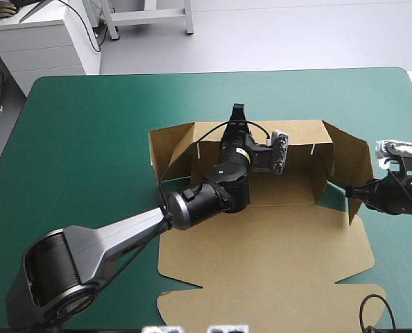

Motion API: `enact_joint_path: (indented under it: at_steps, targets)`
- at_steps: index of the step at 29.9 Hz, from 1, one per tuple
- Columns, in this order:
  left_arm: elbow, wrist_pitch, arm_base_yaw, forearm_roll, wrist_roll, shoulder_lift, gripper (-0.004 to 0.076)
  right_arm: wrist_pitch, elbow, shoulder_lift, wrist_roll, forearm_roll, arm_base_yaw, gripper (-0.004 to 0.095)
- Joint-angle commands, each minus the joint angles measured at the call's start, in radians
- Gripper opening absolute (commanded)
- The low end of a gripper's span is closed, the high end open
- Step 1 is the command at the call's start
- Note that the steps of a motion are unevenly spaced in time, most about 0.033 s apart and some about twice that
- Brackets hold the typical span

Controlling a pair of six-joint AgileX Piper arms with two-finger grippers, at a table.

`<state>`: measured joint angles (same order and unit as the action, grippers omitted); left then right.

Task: Fold the box

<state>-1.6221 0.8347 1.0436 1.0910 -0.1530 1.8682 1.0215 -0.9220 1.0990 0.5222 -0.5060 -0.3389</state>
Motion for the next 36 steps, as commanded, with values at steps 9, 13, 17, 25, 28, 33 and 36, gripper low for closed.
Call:
enact_joint_path:
  at_steps: [9, 13, 17, 25, 28, 33, 36]
  targets:
    - [-0.018, -0.003, 0.006, 0.010, 0.009, -0.051, -0.0008, 0.066, -0.025, -0.043, -0.031, -0.038, 0.000, 0.0318]
    - [-0.018, -0.003, 0.006, 0.010, 0.009, -0.051, -0.0008, 0.063, -0.025, -0.085, -0.029, -0.036, 0.000, 0.0318]
    - [-0.018, -0.003, 0.006, 0.010, 0.009, -0.051, -0.0008, 0.061, -0.025, -0.119, -0.025, -0.025, 0.000, 0.0317]
    - [-0.018, 0.008, 0.006, 0.010, 0.009, -0.051, -0.0008, 0.034, -0.025, -0.158, -0.047, 0.035, 0.000, 0.0306]
    - [-0.018, 0.011, 0.006, 0.010, 0.009, -0.051, -0.0008, 0.022, -0.025, -0.159, -0.109, 0.070, 0.000, 0.0305]
    - [-0.018, 0.014, 0.006, 0.010, 0.009, -0.051, -0.0008, -0.023, -0.025, -0.159, -0.126, 0.088, 0.000, 0.0200]
    - [-0.018, 0.014, 0.006, 0.010, 0.009, -0.051, -0.0008, -0.068, -0.025, -0.159, -0.126, 0.088, 0.000, 0.0095]
